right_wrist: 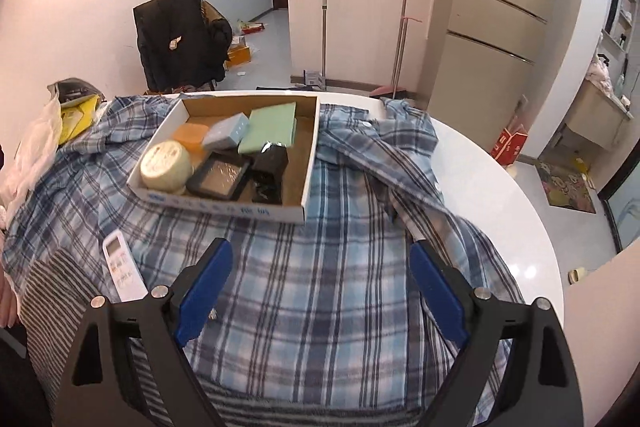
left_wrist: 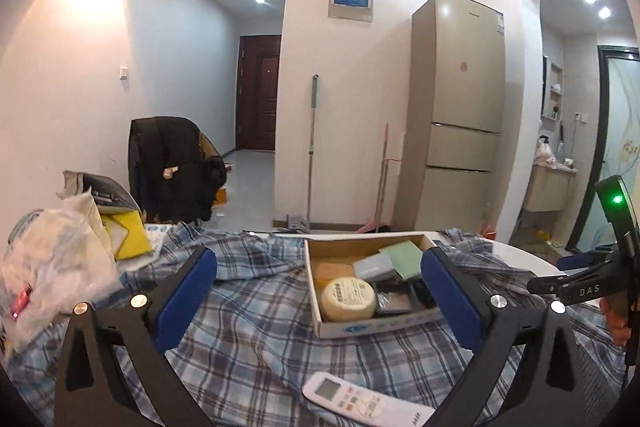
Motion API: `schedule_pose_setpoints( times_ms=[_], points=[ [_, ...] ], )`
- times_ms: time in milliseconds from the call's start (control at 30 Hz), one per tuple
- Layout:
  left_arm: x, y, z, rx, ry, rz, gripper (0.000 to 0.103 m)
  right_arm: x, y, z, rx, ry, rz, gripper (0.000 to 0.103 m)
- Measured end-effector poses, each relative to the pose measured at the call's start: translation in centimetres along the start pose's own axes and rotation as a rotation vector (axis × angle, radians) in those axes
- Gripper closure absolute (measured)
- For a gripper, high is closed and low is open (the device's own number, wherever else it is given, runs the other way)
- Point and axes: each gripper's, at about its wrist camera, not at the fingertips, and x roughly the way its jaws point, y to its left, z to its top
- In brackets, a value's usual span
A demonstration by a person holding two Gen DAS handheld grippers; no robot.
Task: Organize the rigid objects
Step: 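Open both tools and withdraw them up from the cardboard box, then lower the right tool onto the small metal clip and close on it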
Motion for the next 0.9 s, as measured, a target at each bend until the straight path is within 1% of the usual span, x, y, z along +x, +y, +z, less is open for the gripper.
schedule_pose_setpoints(
  times_ms=[167, 233, 300, 333, 367, 433, 467, 533, 600, 667, 733, 767, 800, 867, 900],
  points=[
    [0.3, -0.5, -1.8, 0.024, 0.026, 0.011, 0.000, 0.2, 1.1, -2.2, -0.025, -0.006, -0.075, 0.014],
    [0.4, -0.8, -2.7, 0.050, 0.015, 0.023, 0.000, 0.2, 2.4, -3.0, -0.082, -0.018, -0.105, 0.014],
    [0.7, -0.9, -3.9, 0.046, -0.005, 0.053, 0.000, 0.4, 3.6, -3.6, -0.124, -0.025, -0.085, 0.014],
    [1.0, -0.9, -4.6, 0.029, -0.003, 0.058, 0.000, 0.7, 3.9, -3.8, -0.120, -0.011, -0.071, 0.014],
    [1.4, -0.8, -5.2, 0.018, 0.010, 0.047, 0.000, 1.3, 4.0, -3.9, -0.103, 0.019, -0.049, 0.014],
    [2.3, -0.8, -5.9, 0.031, 0.047, 0.036, 0.000, 2.3, 4.0, -4.2, -0.060, 0.072, 0.001, 0.026],
    [2.3, -0.8, -5.9, 0.028, 0.049, 0.031, 0.000, 2.7, 4.0, -4.3, -0.040, 0.096, 0.022, 0.032],
    [1.9, -0.4, -5.9, 0.009, 0.028, 0.013, 0.000, 3.4, 3.9, -4.5, 0.010, 0.130, 0.059, 0.034],
    [1.9, -0.2, -6.0, -0.003, 0.033, 0.032, 0.000, 3.6, 3.7, -4.8, 0.073, 0.142, 0.080, 0.037],
    [1.9, 0.1, -6.0, -0.016, 0.035, 0.035, 0.000, 3.6, 3.7, -4.7, 0.129, 0.146, 0.116, 0.037],
    [2.1, 0.3, -6.0, -0.028, 0.043, 0.034, 0.000, 3.7, 4.1, -4.7, 0.152, 0.160, 0.127, 0.037],
    [2.2, 0.3, -6.1, -0.031, 0.048, 0.039, 0.000, 4.0, 4.4, -4.7, 0.163, 0.173, 0.123, 0.042],
    [2.3, 0.4, -6.1, -0.033, 0.052, 0.043, 0.000, 4.4, 4.7, -4.7, 0.170, 0.191, 0.123, 0.056],
    [2.3, 0.5, -6.2, -0.038, 0.058, 0.052, 0.000, 5.6, 5.4, -5.0, 0.188, 0.261, 0.147, 0.071],
    [2.4, 0.7, -6.3, -0.044, 0.062, 0.051, 0.000, 6.4, 5.8, -5.3, 0.206, 0.297, 0.176, 0.071]
  ],
)
